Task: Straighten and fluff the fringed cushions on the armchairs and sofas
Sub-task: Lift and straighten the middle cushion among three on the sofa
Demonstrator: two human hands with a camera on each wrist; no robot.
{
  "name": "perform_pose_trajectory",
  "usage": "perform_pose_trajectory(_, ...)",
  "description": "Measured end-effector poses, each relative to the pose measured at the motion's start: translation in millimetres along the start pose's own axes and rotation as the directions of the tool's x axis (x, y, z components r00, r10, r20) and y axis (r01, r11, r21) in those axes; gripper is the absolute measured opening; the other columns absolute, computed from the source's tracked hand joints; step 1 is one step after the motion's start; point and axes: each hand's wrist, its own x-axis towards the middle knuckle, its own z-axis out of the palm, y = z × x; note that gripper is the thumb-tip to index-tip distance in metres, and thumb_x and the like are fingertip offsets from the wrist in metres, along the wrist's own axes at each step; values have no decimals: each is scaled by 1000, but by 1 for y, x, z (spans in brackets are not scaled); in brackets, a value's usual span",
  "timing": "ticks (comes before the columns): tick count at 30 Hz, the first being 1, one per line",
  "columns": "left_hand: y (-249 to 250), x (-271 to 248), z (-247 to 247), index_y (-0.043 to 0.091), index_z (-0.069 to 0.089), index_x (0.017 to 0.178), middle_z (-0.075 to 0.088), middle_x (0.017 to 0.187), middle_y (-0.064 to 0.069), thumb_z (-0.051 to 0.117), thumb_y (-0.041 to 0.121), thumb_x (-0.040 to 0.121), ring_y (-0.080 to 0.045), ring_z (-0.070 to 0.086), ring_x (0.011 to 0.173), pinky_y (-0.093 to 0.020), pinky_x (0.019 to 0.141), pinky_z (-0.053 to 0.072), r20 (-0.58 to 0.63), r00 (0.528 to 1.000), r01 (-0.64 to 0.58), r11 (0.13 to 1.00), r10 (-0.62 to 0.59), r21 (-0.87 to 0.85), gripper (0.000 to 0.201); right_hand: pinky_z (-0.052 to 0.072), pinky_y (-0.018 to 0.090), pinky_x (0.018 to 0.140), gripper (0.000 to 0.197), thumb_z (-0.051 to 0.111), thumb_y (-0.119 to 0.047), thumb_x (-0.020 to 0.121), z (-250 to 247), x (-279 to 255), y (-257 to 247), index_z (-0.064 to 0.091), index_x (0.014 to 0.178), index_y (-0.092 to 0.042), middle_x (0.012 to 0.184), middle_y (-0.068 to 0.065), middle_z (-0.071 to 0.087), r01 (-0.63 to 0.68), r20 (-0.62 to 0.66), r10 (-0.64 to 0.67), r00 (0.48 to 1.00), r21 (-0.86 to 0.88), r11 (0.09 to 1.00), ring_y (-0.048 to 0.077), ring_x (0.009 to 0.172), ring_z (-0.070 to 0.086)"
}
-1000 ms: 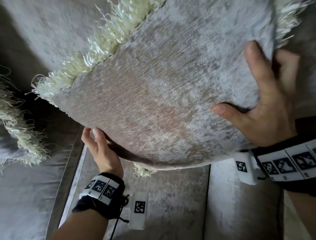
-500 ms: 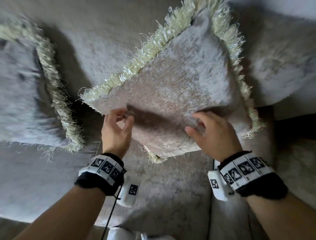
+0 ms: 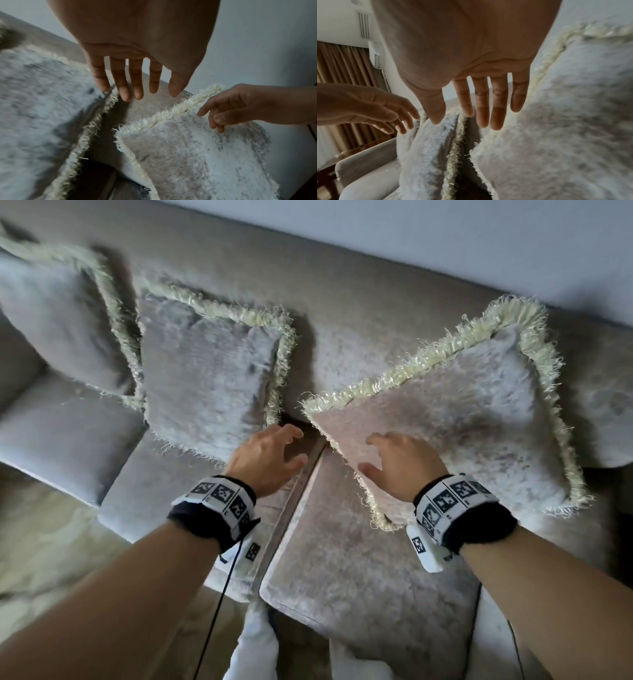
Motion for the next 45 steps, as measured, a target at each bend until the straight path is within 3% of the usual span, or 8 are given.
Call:
perform_pose_trajectory(4, -55, -29, -37, 35, 51, 134, 63, 128, 3, 57, 50, 95, -20, 65, 104, -43, 93, 55, -12, 1000, -2, 999, 3, 45, 43, 49, 39, 85, 48, 52, -50, 95, -5, 11, -78, 54, 132, -20, 118, 6, 67, 42, 29, -41, 999, -15, 999, 29, 105, 65)
perform_pose_trajectory(11, -179, -75, -89, 33, 54, 136, 64, 125, 4, 60, 49, 94, -19, 65, 104, -42, 94, 54, -37, 999, 16, 1000, -16, -3, 45, 52, 39, 83, 49, 54, -54, 94, 1, 29, -221, 56, 129, -21, 117, 6, 65, 51, 66, -48, 997, -41, 998, 29, 105, 64)
perform_pose_trajectory(15, -253, -95, -124, 34, 54, 134, 65, 125, 4, 60, 49, 94, -21, 65, 106, -42, 94, 54, -62, 997, 45, 999, -47, -28, 44, 42, 32, 71, 46, 57, -55, 93, 3, 34, -299, 59, 127, -25, 114, 3, 67, 30, 57, -29, 998, -20, 999, 27, 105, 64)
perform_pose_trajectory(20, -315, -105, -174, 34, 54, 135, 65, 127, 6, 59, 50, 95, -20, 65, 109, -39, 93, 53, -111, 992, 56, 998, -57, -13, 44, 45, 32, 75, 48, 58, -56, 92, -10, 34, -363, 57, 129, -27, 117, 2, 68, -5, 69, 6, 998, -17, 1000, 26, 107, 65)
perform_pose_trajectory(25, -334, -83, -213, 34, 54, 133, 66, 124, 6, 59, 51, 94, -17, 65, 107, -43, 92, 55, -126, 992, 26, 1000, -27, -4, 43, 51, 42, 97, 58, 55, -56, 94, -43, 38, -383, 51, 141, -23, 135, 4, 62, -61, 38, 60, 997, 21, 998, 27, 120, 60)
perform_pose_trajectory(31, -333, -28, -234, 33, 56, 131, 67, 120, 7, 61, 49, 93, -16, 65, 103, -39, 90, 55, -142, 989, -38, 999, 42, 26, 42, 50, 43, 99, 58, 55, -57, 94, -60, 76, -365, 48, 141, -24, 134, 3, 62, -117, -26, 121, 992, 114, 987, 25, 120, 58)
perform_pose_trajectory(38, -359, 54, -234, 33, 55, 133, 64, 124, 6, 63, 46, 93, -18, 65, 108, -40, 94, 54, -75, 997, -19, 999, 22, 43, 43, 45, 41, 103, 62, 46, -60, 96, -45, 144, -343, 39, 147, -26, 136, 3, 57, -181, 1, 183, 983, 174, 968, 24, 126, 53)
perform_pose_trajectory(45, -366, 126, -217, 32, 56, 133, 63, 125, 5, 63, 43, 94, -16, 64, 108, -36, 88, 52, 28, 993, -114, 993, 114, 30, 41, 44, 40, 101, 60, 43, -60, 96, -30, 135, -327, 36, 147, -29, 134, 2, 54, -320, 77, 311, 947, 172, 932, 24, 122, 51)
